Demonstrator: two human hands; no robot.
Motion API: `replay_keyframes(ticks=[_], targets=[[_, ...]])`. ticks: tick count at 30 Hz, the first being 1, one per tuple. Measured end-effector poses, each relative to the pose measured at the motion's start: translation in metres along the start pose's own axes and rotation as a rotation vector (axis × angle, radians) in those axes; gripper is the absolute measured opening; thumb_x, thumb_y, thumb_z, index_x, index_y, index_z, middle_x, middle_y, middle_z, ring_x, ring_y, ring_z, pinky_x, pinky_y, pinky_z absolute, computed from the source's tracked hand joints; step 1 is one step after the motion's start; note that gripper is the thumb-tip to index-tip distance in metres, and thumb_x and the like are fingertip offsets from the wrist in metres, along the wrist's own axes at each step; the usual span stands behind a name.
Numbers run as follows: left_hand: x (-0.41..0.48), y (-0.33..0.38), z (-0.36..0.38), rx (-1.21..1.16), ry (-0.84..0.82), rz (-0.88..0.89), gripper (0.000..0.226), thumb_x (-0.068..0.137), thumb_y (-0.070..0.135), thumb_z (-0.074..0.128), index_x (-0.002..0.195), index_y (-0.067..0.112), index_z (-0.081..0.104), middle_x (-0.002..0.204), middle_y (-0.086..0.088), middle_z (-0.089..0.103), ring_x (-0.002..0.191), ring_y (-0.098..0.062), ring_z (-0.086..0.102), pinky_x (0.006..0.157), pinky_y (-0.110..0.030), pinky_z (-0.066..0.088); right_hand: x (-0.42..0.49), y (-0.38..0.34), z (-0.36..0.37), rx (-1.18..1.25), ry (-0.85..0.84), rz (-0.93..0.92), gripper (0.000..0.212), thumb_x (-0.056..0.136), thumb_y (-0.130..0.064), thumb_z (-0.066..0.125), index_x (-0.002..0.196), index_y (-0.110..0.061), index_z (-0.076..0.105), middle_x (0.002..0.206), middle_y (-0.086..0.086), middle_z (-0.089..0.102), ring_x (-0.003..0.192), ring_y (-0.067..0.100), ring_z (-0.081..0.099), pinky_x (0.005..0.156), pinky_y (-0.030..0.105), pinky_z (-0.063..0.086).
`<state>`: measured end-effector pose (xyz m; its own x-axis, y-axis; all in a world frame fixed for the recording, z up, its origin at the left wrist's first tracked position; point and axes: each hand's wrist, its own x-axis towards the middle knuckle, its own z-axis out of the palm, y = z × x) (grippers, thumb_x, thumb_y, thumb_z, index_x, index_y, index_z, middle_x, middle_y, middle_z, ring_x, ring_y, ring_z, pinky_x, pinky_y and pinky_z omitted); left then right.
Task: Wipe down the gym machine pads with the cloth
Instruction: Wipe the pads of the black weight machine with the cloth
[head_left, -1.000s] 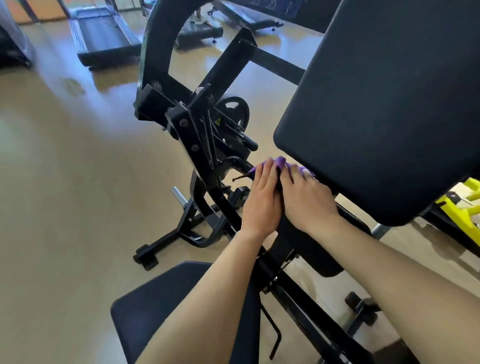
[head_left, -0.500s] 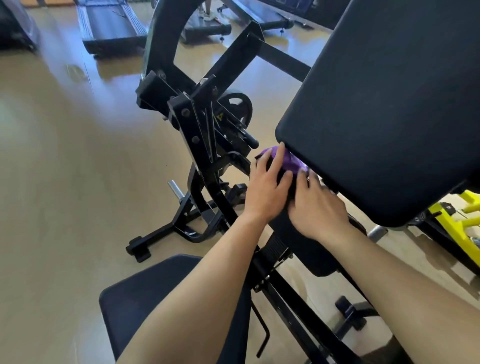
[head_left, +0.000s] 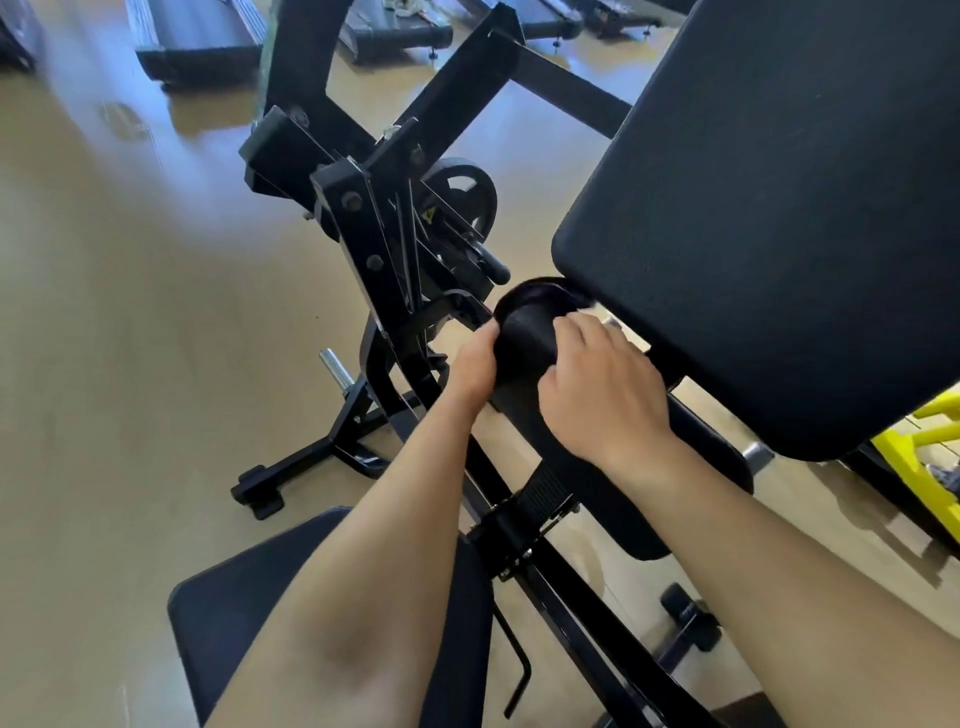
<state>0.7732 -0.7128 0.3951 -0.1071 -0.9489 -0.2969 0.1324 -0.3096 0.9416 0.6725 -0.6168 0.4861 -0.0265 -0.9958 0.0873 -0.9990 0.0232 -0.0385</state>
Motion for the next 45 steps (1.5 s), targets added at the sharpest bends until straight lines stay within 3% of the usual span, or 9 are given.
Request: replay_keyframes(ticks=[2,8,16,20,24,31,37,42,45], targets=[[-0.007,-0.034,-0.008,-0.075,0.005,-0.104,0.033,0.101,0.037,0.042,0.097,0.027,0.074,0.089,0.005,0.069,0.087,-0.019,0.063,0.075,-0.041,0.054,-0.001,0.004,0.001,-0.025,0.005,-0.021,0.042,0.094,-0.019,0.048,0.135,-0.008,0.052,0.143,0.007,0.054,0.131,0.03,0.05,0.101,0.045,0.045],[-0.007,-0.056,-0.018,-0.097,0.023,-0.157,0.033,0.102,0.04,0.045,0.118,0.022,0.068,0.117,-0.007,0.07,0.105,-0.023,0.067,0.086,-0.033,0.059,0.002,0.009,0.004,-0.044,0.029,-0.046,0.041,0.09,-0.014,0.052,0.13,-0.006,0.058,0.139,0.011,0.058,0.126,0.034,0.056,0.096,0.047,0.049],[-0.013,0.003,0.021,0.029,-0.057,0.353,0.028,0.101,0.024,0.046,0.12,0.026,0.066,0.122,0.0,0.065,0.122,-0.018,0.055,0.11,-0.036,0.04,-0.013,0.011,0.011,0.07,0.235,-0.063,0.043,0.083,-0.008,0.057,0.126,-0.007,0.062,0.123,0.01,0.065,0.108,0.034,0.064,0.081,0.043,0.055],[-0.021,-0.019,0.019,-0.09,0.052,0.15,0.027,0.105,0.037,0.034,0.116,0.031,0.058,0.107,0.013,0.061,0.104,-0.004,0.054,0.097,-0.029,0.039,-0.031,0.015,0.014,0.124,0.34,-0.068,0.04,0.08,-0.006,0.057,0.12,-0.005,0.064,0.115,0.011,0.066,0.102,0.036,0.063,0.075,0.044,0.055],[-0.033,-0.035,0.027,-0.089,0.133,-0.059,0.045,0.105,0.041,0.028,0.147,0.033,0.04,0.148,0.005,0.047,0.136,-0.02,0.042,0.113,-0.036,0.031,-0.046,0.024,0.011,0.151,0.369,-0.04,0.039,0.082,-0.006,0.054,0.121,-0.008,0.062,0.12,0.009,0.063,0.101,0.033,0.062,0.066,0.042,0.055],[-0.107,-0.075,0.077,0.092,0.223,0.044,0.028,0.099,0.033,0.041,0.124,0.045,0.046,0.149,-0.003,0.044,0.135,-0.033,0.043,0.109,-0.047,0.038,-0.074,0.046,0.005,0.118,0.424,-0.063,0.048,0.081,-0.01,0.041,0.125,-0.006,0.061,0.125,0.011,0.063,0.1,0.035,0.065,0.063,0.043,0.057],[-0.202,-0.108,0.126,0.347,0.085,0.233,0.055,0.104,0.033,0.045,0.106,0.084,0.024,0.125,0.053,0.027,0.117,0.02,0.04,0.095,-0.018,0.04,-0.095,0.064,-0.001,0.097,0.378,-0.073,0.043,0.086,-0.012,0.045,0.125,-0.005,0.061,0.121,0.012,0.063,0.098,0.032,0.063,0.059,0.042,0.058],[-0.12,-0.081,0.105,0.315,0.254,0.238,0.042,0.104,0.015,0.023,0.122,-0.005,0.056,0.131,-0.039,0.049,0.124,-0.061,0.044,0.106,-0.067,0.037,-0.098,0.07,-0.002,0.068,0.358,-0.124,0.043,0.085,-0.013,0.043,0.122,-0.006,0.064,0.117,0.011,0.064,0.097,0.032,0.065,0.058,0.04,0.056],[-0.059,-0.042,0.083,0.473,0.307,0.162,0.046,0.101,-0.003,0.022,0.145,-0.009,0.035,0.156,-0.041,0.015,0.149,-0.054,0.003,0.122,-0.059,0.008,-0.1,0.074,-0.003,0.082,0.345,-0.15,0.04,0.086,-0.01,0.047,0.123,-0.006,0.064,0.117,0.011,0.064,0.099,0.031,0.065,0.061,0.04,0.058]])
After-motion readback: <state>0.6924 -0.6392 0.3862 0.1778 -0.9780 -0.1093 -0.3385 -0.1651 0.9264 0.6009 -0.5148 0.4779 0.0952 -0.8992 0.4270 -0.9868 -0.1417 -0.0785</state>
